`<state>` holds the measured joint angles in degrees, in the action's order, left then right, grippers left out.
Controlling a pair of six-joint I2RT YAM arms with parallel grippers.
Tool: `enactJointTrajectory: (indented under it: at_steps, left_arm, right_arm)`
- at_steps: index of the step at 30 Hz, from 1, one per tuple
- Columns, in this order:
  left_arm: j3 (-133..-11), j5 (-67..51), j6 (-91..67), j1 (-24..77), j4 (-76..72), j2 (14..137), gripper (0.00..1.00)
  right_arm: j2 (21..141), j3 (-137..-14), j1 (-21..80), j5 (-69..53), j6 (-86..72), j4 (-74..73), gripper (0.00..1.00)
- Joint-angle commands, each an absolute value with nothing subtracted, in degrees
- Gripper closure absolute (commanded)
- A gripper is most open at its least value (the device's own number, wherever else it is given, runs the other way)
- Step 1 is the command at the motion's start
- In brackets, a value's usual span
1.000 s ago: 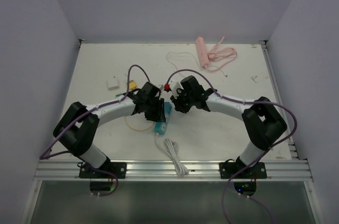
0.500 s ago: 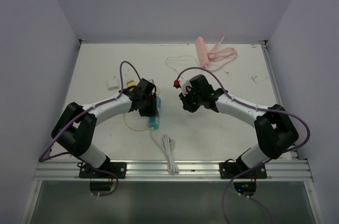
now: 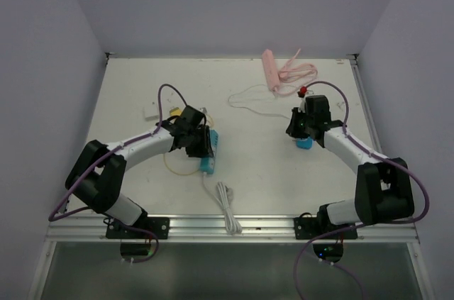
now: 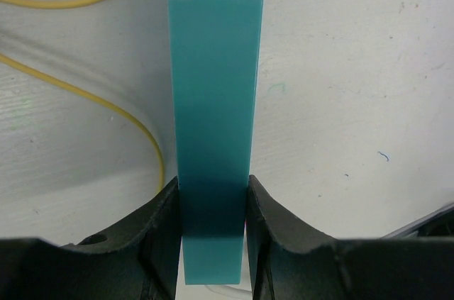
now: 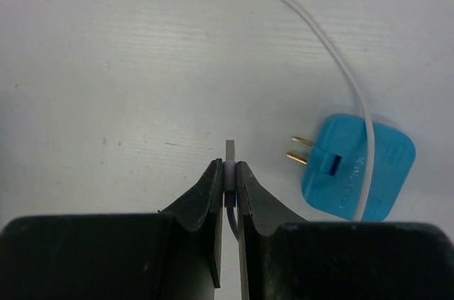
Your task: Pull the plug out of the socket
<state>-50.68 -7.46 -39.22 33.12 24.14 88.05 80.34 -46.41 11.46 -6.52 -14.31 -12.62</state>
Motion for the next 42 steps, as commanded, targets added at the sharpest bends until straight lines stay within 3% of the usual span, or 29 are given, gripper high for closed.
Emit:
enactJointTrajectory:
  at_steps: [1,10,15,18,25,34,41,42]
  left_arm:
    - [-52.99,-12.48,-37.79,32.87,20.30,85.95,1.00]
    - [-62.73,-16.43,-36.74,32.78,16.61,92.72,1.00]
    - [-69.86,-17.13,-36.65,32.87,13.98,100.00,1.00]
    - [-74.70,-17.93,-36.56,32.70,13.54,104.74,1.00]
    - [-77.35,-18.98,-40.16,32.43,8.53,110.74,1.00]
    - [-66.46,-23.12,-47.45,32.34,-3.95,109.52,1.00]
    - [-61.44,-20.30,-48.34,32.34,-6.07,105.47,0.70]
    - [-61.00,-20.30,-48.34,32.34,-6.06,105.29,0.61]
  right_arm:
    - [76.39,-42.90,6.95,-4.75,-24.67,-11.86,1.00]
    - [72.33,-42.36,1.41,-5.71,-26.98,-9.58,1.00]
    - [73.47,-42.98,0.62,-0.27,-27.68,-11.69,1.00]
    - [74.00,-40.97,-1.39,-0.18,-29.00,-11.69,0.89]
    - [72.08,-38.32,-2.37,-3.34,-29.36,-10.63,0.46]
    - [62.15,-39.20,-2.46,-9.58,-28.04,-14.06,0.24]
    - [53.01,-42.36,-2.46,-10.99,-28.04,-18.63,0.08]
    - [51.26,-42.89,-2.46,-10.99,-28.04,-19.68,0.02]
